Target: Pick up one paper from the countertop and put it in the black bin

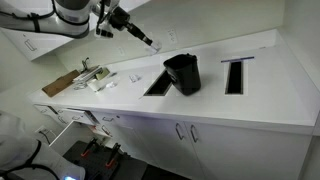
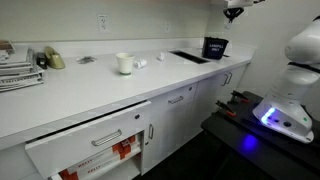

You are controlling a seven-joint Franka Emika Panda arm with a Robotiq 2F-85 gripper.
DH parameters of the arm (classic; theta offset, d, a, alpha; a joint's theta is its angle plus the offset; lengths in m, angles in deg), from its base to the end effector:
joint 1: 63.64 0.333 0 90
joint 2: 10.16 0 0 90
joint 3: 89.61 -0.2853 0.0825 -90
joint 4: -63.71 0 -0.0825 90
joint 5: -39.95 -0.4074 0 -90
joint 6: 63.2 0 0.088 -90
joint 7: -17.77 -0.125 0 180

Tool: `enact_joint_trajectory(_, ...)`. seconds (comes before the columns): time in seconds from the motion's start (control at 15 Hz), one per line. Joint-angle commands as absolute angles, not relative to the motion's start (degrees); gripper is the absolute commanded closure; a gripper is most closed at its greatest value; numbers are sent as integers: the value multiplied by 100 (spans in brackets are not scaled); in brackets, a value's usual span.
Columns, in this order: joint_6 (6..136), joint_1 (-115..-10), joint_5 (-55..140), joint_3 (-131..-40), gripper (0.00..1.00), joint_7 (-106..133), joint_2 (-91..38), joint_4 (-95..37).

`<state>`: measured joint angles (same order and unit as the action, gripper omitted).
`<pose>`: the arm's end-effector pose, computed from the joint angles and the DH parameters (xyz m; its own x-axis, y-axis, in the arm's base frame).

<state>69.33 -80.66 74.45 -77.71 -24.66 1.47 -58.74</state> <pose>0.4831 -0.2923 0.4799 0.5534 -0.6400 0.5330 -0.8137 -0.5522 0.1819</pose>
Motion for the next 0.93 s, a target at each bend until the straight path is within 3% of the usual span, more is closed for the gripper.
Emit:
enact_joint_trajectory(0.0, 7505, -8163, 6924, -7529, 99, -2183, -614, -5381)
enact_joint_trajectory(0.53, 7754, -8076, 5455, -7289, 99, -1586, -1745, -4655)
enact_joint_trajectory(0.6, 7689, -8061, 5375, -7276, 72, -1598, -1839, -4552)
enact_joint_trajectory(0.67, 7668, -8048, 5329, -7260, 71, -1602, -1921, -4478)
enact_joint_trajectory(0.87, 7551, -8010, 5244, -7220, 49, -1636, -2094, -4284)
